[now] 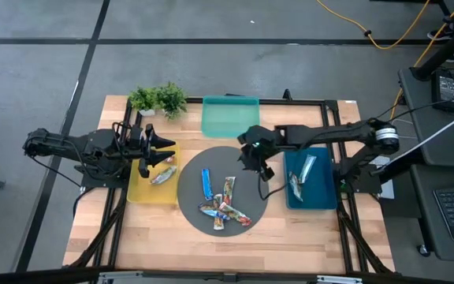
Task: Pick and place Granola Bars by type
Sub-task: Put the blue granola bar into the green bin
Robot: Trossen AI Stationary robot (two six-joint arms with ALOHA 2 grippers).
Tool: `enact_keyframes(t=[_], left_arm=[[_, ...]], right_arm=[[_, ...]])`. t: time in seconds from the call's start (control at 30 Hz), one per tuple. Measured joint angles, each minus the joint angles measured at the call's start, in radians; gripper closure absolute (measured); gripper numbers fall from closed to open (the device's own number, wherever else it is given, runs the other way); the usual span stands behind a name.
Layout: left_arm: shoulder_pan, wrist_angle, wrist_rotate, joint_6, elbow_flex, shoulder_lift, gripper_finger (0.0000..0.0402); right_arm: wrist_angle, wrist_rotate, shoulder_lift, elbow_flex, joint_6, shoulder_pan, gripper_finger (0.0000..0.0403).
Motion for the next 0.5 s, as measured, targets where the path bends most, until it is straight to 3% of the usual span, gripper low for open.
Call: enact_keyframes(t=[0.23, 0.5], left_arm=[[0.000, 0.000, 0.019, -0.009, 0.000, 0.000, 0.0230], [0.000, 0.001, 0.050, -0.051, 0.000, 0.000, 0.0231]], right_arm=[[-0.083, -0.044, 0.119, 0.073, -0.300, 0.008, 0.0229], [-0.059, -0.044, 0.211, 0.075, -0.509, 0.023, 0.0229]])
